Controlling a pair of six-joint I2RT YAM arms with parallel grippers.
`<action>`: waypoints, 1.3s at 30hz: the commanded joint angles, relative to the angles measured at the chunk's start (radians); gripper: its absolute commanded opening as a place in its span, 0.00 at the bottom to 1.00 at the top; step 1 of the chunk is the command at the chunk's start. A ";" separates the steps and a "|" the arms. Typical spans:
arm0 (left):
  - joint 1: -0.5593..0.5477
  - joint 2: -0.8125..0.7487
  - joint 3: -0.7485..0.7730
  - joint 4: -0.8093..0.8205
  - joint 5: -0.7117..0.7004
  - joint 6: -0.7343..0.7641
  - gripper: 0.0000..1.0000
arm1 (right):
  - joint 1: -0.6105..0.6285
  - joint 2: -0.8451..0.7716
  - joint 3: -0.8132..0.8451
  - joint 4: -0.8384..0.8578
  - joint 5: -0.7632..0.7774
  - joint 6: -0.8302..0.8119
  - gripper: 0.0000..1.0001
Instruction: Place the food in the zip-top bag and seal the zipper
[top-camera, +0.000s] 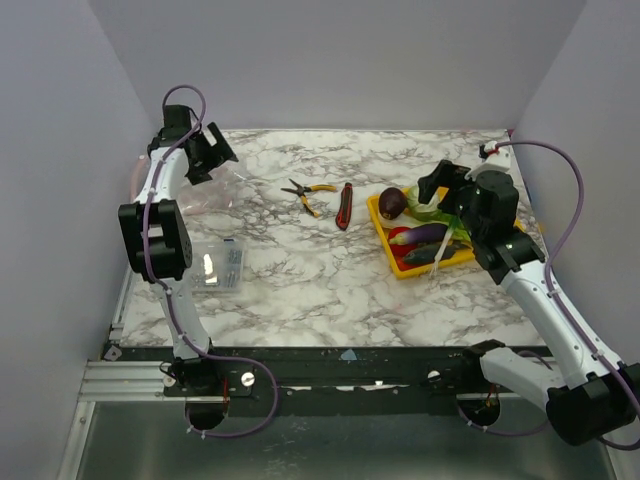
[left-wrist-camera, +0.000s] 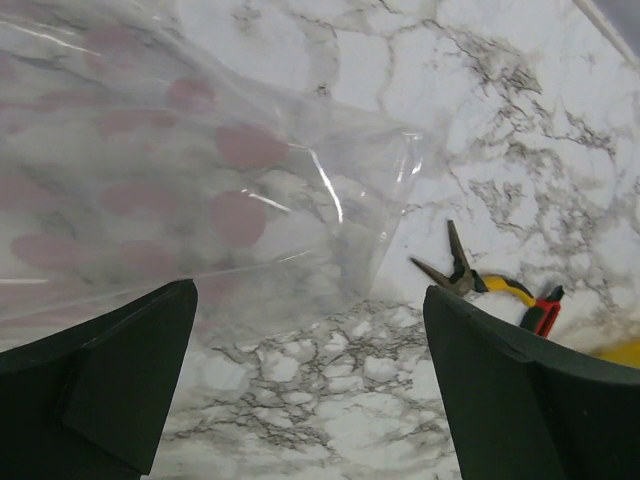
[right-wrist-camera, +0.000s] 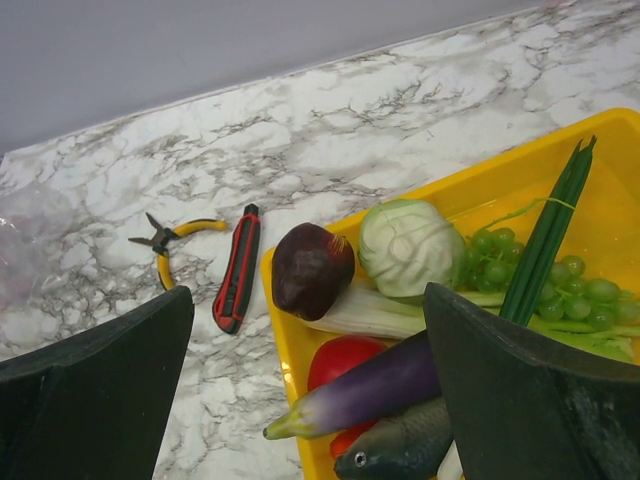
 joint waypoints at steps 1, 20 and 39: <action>0.002 0.096 0.062 -0.011 0.301 -0.086 0.98 | -0.005 -0.010 -0.018 -0.013 -0.023 0.001 1.00; -0.176 -0.001 0.102 -0.008 0.147 0.011 0.99 | -0.005 -0.010 -0.016 -0.005 -0.075 0.042 1.00; -0.215 0.235 0.456 -0.229 -0.546 0.381 0.98 | -0.005 0.013 -0.039 0.022 -0.096 0.041 1.00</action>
